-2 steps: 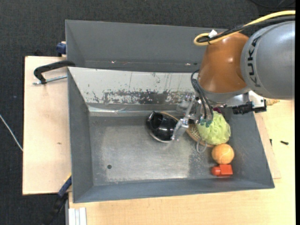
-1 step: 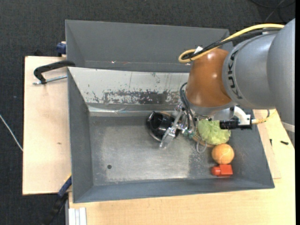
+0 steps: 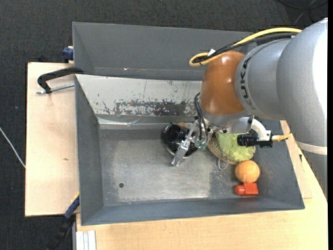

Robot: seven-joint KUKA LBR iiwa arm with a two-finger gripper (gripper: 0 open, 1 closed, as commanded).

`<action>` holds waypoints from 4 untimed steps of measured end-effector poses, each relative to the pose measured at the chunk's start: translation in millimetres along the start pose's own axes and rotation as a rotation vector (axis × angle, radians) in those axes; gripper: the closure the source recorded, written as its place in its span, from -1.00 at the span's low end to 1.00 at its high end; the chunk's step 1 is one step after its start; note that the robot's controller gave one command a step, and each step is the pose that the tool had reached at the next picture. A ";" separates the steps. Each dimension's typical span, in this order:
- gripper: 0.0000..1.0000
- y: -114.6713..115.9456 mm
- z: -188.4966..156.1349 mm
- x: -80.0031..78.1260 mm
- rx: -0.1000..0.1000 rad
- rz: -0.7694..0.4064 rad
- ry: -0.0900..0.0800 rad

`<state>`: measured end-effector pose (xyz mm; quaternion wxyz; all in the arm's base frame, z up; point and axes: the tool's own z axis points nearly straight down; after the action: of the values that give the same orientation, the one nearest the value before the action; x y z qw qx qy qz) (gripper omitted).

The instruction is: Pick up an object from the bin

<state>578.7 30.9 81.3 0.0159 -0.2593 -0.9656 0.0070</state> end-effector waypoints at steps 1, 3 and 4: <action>1.00 0.0 0.0 0.0 0.000 0.000 0.000; 1.00 -1.1 -11.0 2.7 -0.008 0.002 -0.010; 1.00 0.0 -29.7 4.2 -0.015 0.002 -0.017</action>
Offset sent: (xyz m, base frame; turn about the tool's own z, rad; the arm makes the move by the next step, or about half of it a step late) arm -0.0001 0.0001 0.0309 -0.0003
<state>576.1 33.2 111.1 0.0057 -0.2605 -0.9654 0.0018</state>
